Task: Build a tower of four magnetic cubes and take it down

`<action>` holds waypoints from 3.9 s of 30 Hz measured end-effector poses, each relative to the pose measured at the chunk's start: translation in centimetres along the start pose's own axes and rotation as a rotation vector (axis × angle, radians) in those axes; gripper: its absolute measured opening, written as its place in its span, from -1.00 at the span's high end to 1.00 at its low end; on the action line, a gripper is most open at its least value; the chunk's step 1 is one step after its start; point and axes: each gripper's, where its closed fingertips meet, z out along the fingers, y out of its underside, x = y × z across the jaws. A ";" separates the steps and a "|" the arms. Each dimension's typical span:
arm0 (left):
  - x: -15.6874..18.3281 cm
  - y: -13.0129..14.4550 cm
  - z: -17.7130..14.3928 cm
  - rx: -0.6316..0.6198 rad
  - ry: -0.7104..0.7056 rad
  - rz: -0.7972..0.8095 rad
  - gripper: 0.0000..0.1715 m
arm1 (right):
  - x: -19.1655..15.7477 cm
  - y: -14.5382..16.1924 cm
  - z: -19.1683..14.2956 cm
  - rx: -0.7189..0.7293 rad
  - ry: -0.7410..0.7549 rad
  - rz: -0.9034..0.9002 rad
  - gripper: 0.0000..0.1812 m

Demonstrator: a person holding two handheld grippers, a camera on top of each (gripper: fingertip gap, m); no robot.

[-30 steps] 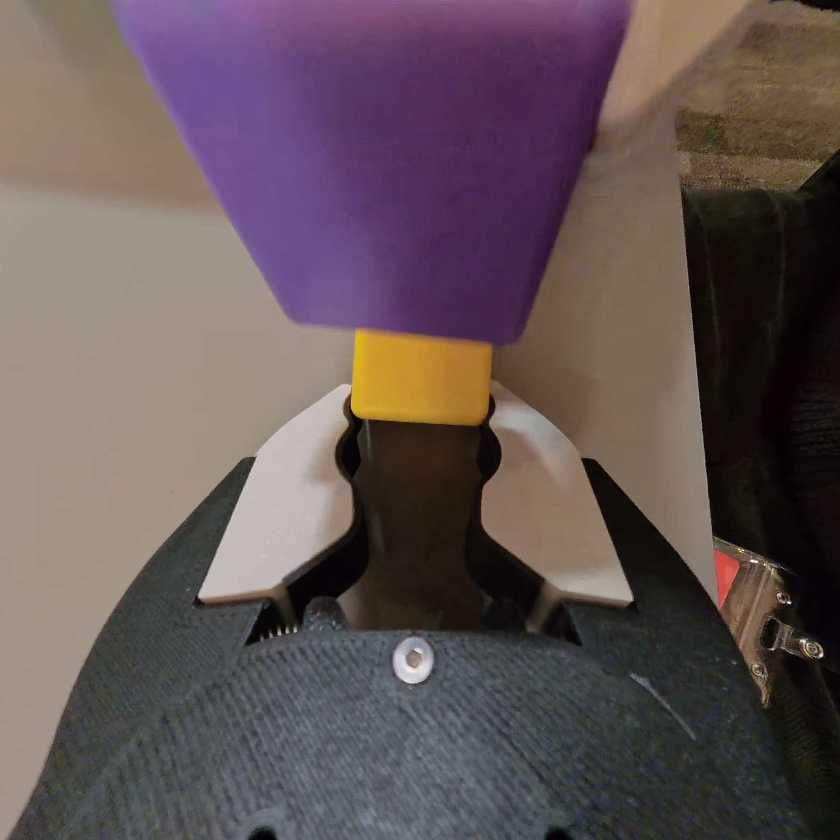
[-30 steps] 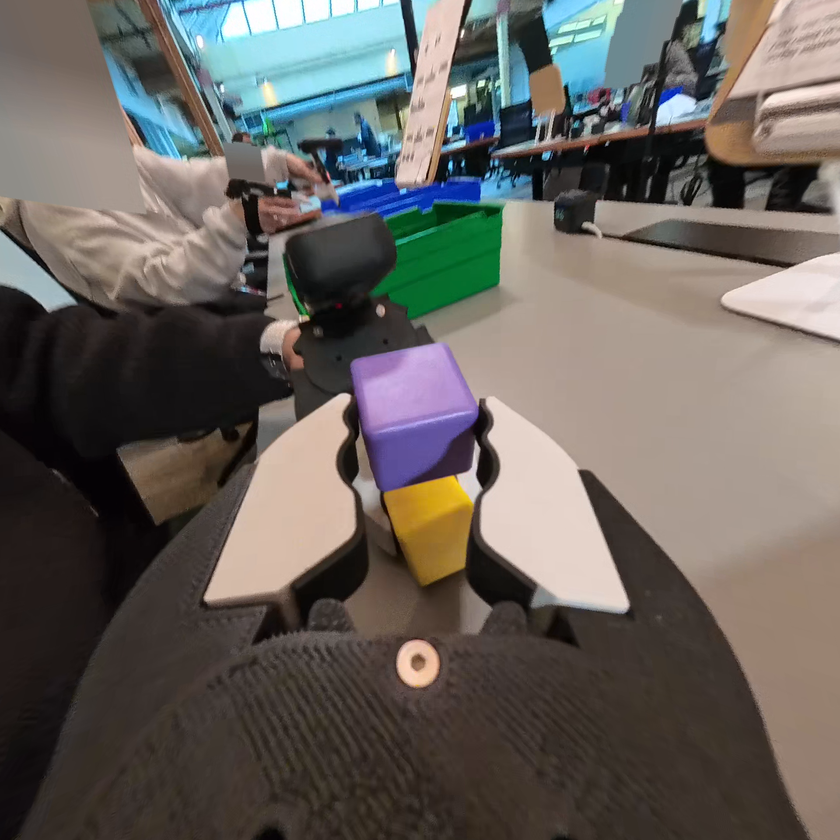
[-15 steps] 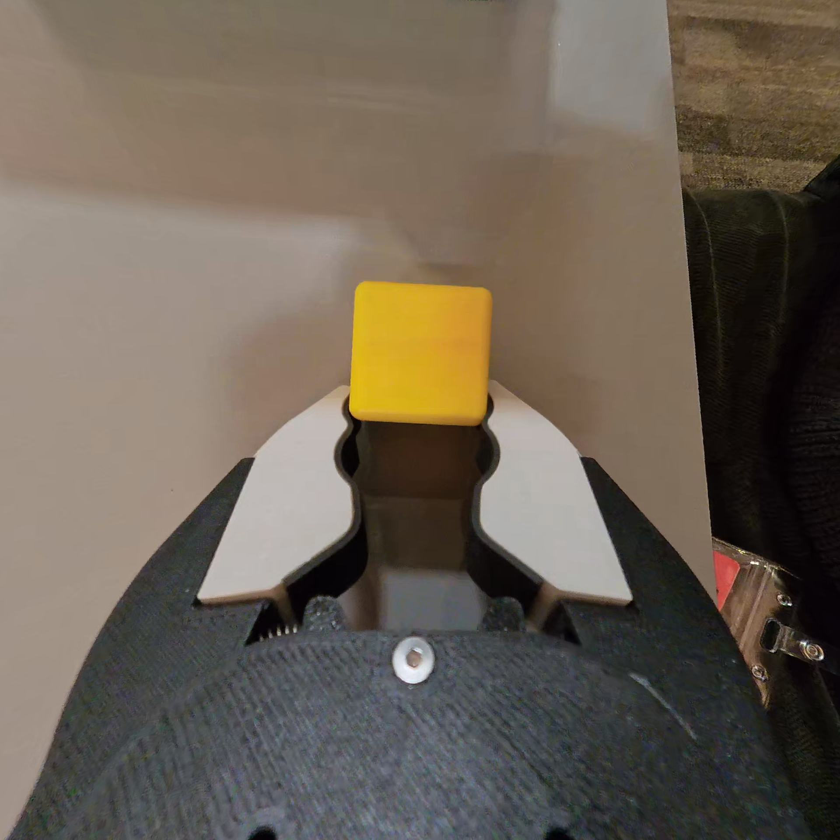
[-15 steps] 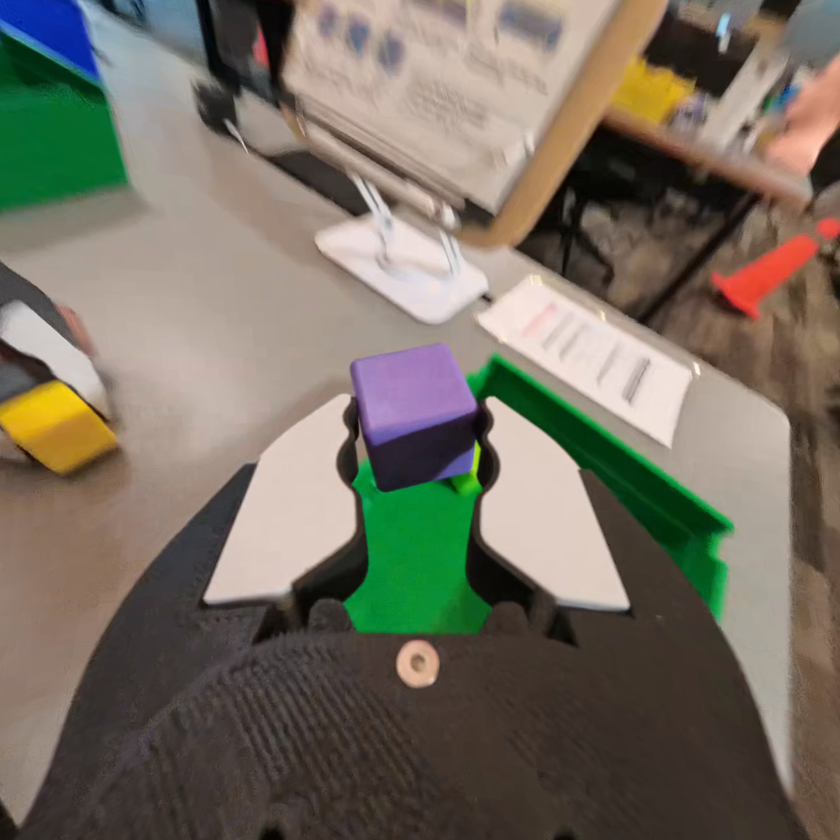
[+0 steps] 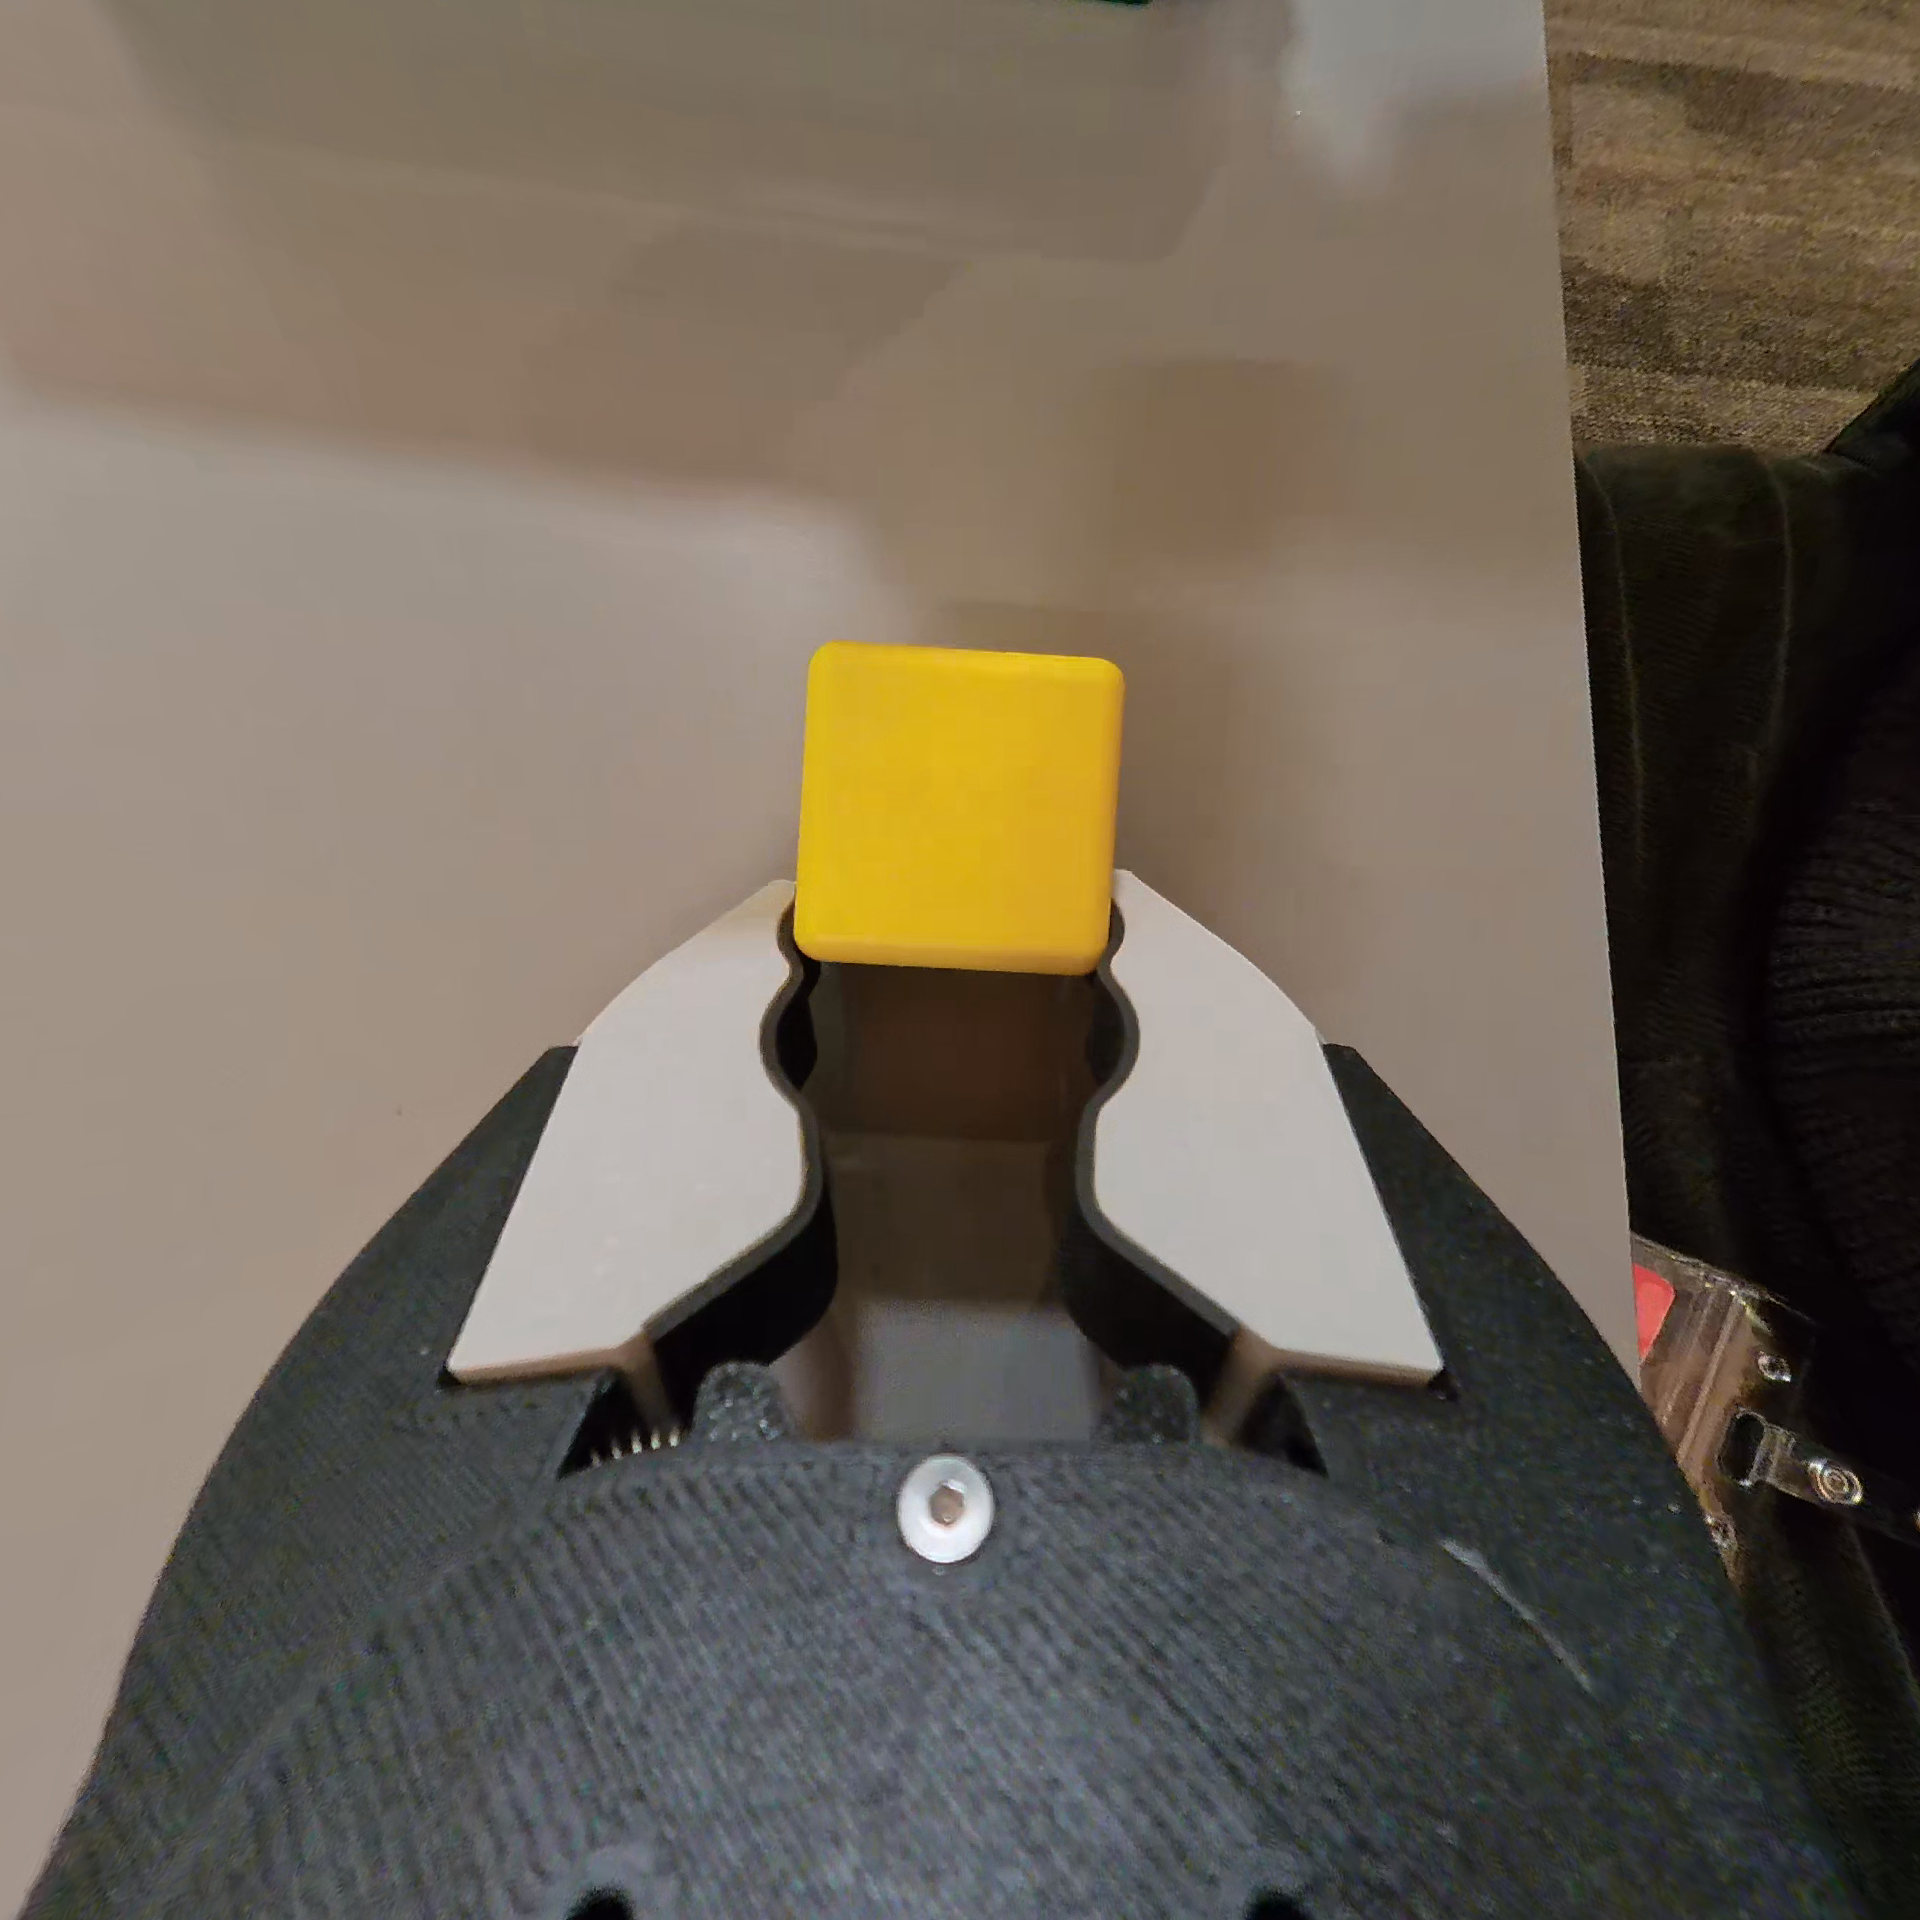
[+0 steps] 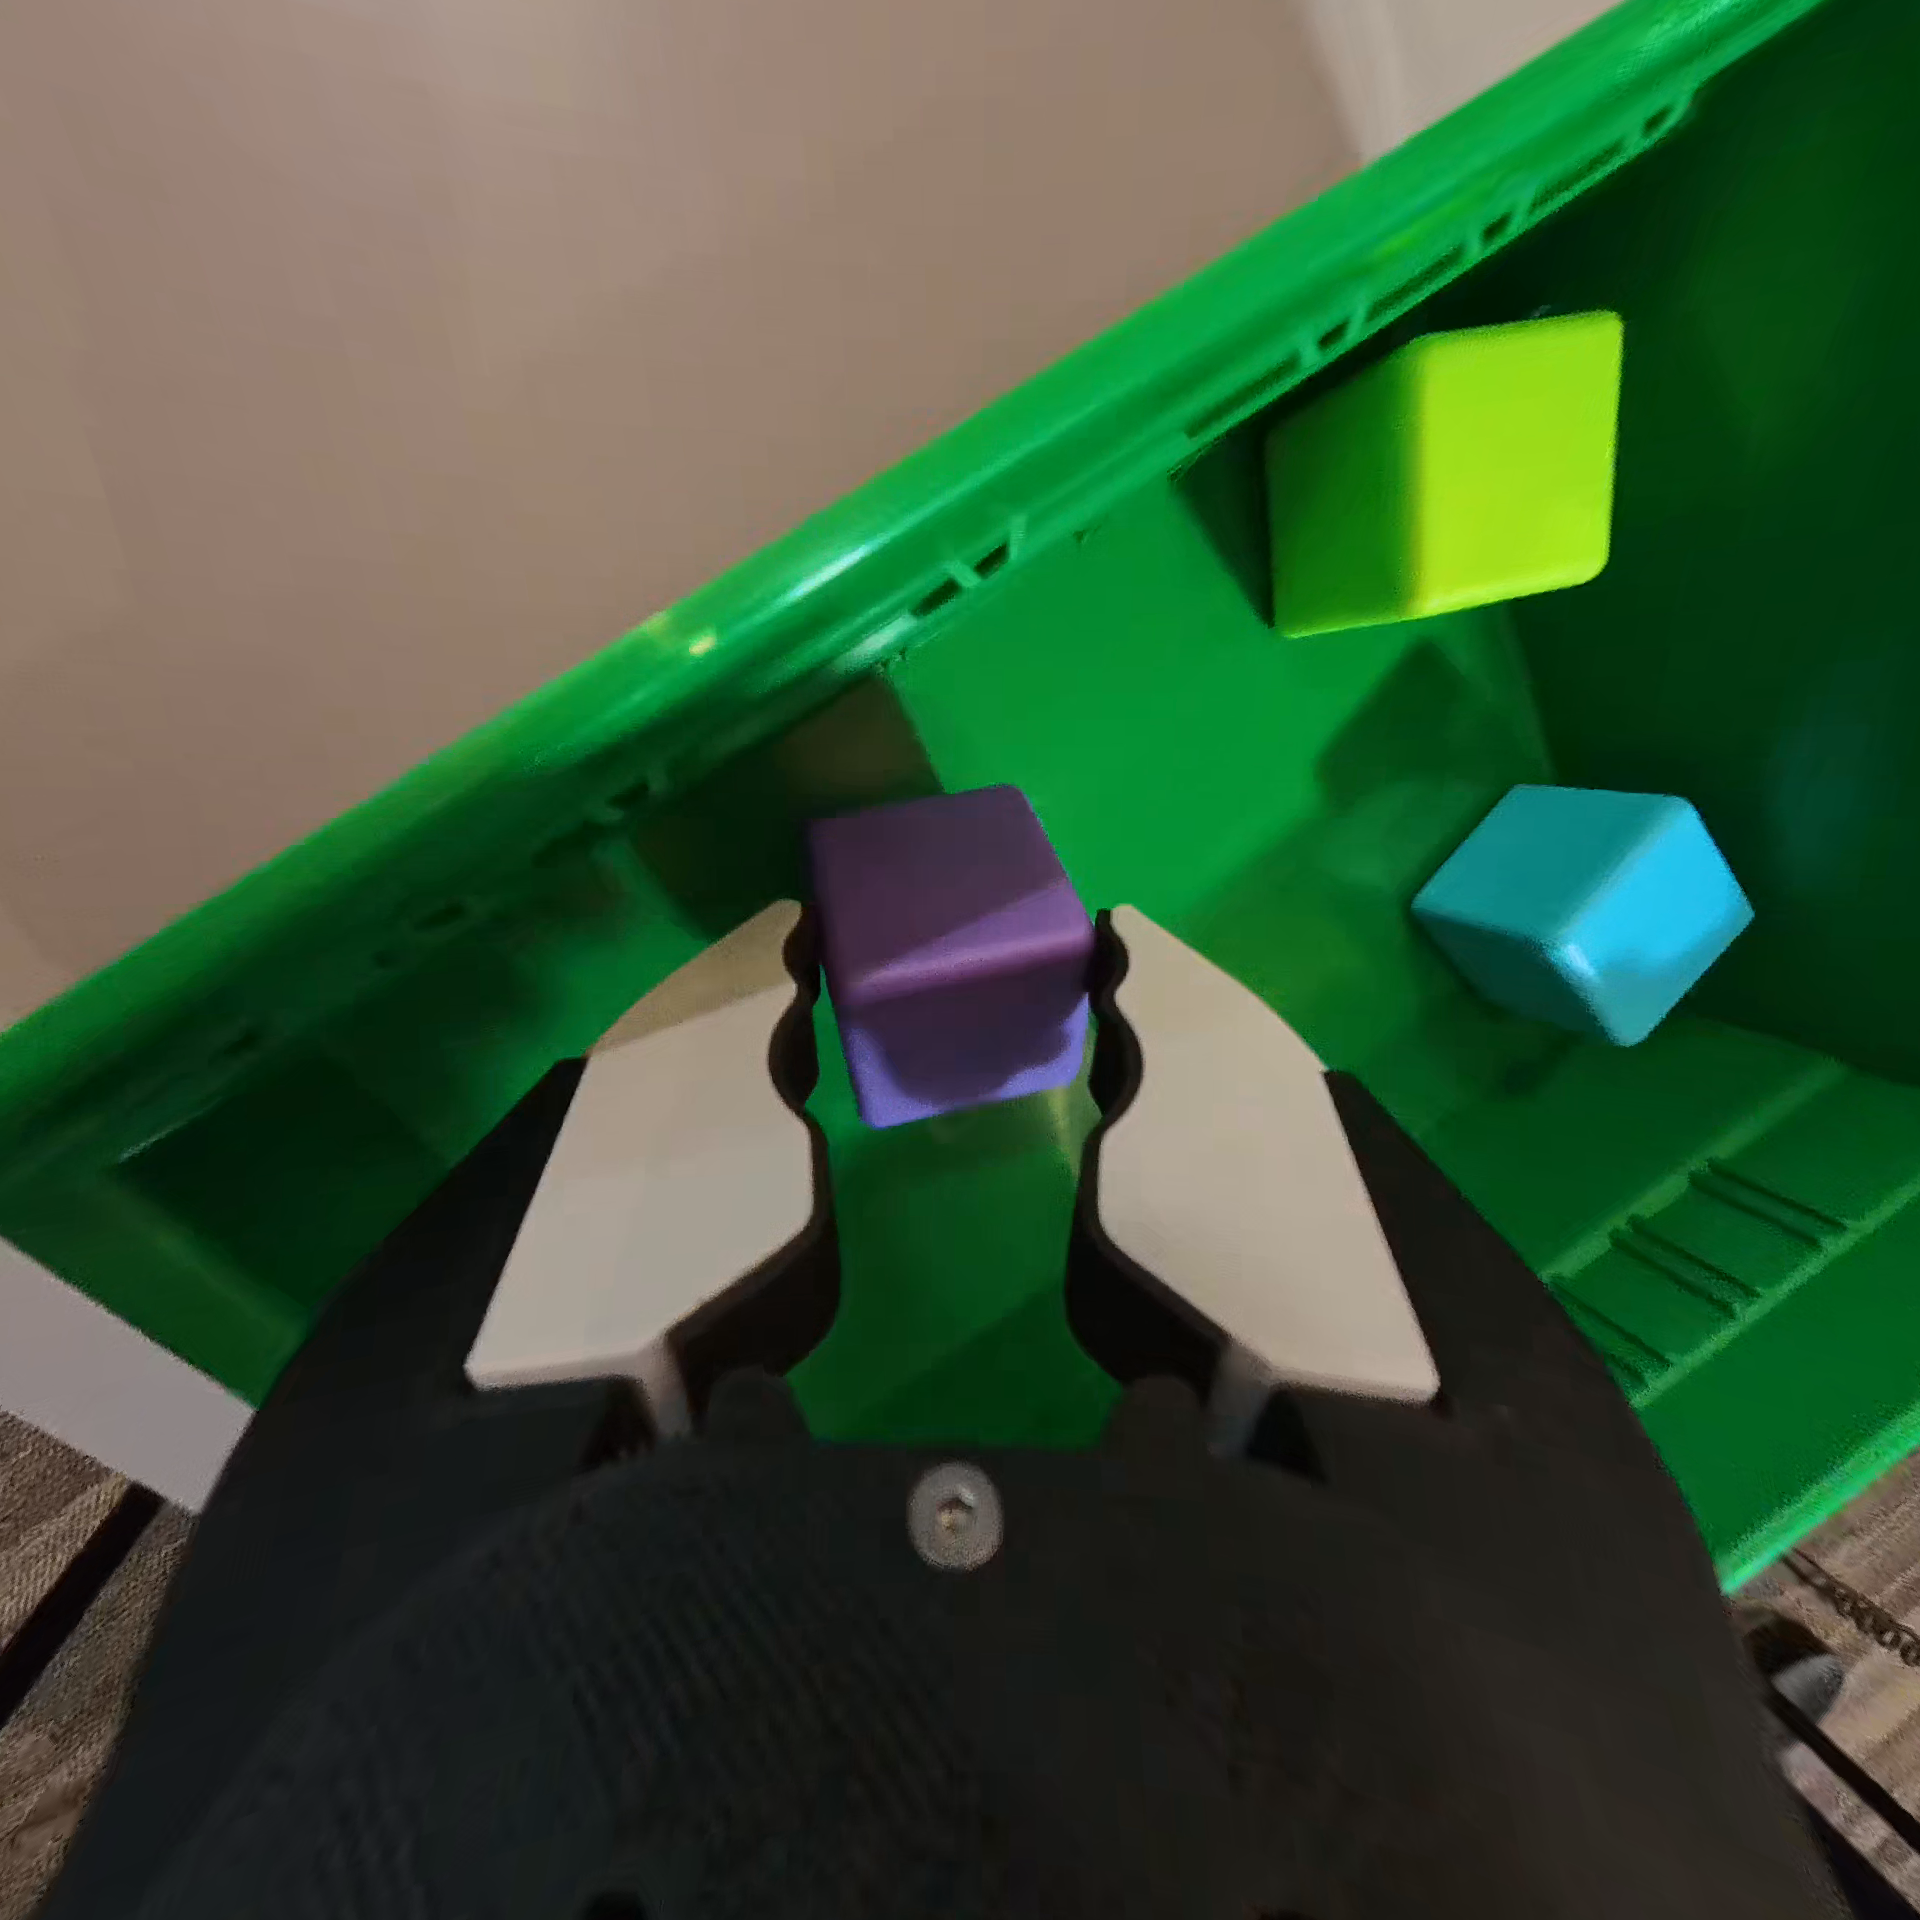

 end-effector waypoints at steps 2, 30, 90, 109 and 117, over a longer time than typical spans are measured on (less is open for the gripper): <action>0.0 0.0 0.0 0.000 -0.001 0.001 0.37 | -0.2 0.0 0.4 0.002 -0.011 0.000 0.45; 0.4 0.4 -0.3 -0.003 0.019 -0.002 0.10 | -13.1 -17.9 -17.8 1.063 -0.282 0.142 0.08; -6.6 -2.0 -5.5 0.394 -0.164 -0.318 0.34 | -23.4 -17.5 0.0 0.688 -0.167 -0.340 0.41; -6.6 -2.0 -5.4 0.385 -0.171 -0.318 0.36 | -19.1 -17.9 0.2 0.652 -0.132 0.049 0.38; -6.6 -1.9 -5.3 0.382 -0.170 -0.321 0.36 | -19.0 -18.0 0.4 0.634 -0.084 0.009 0.46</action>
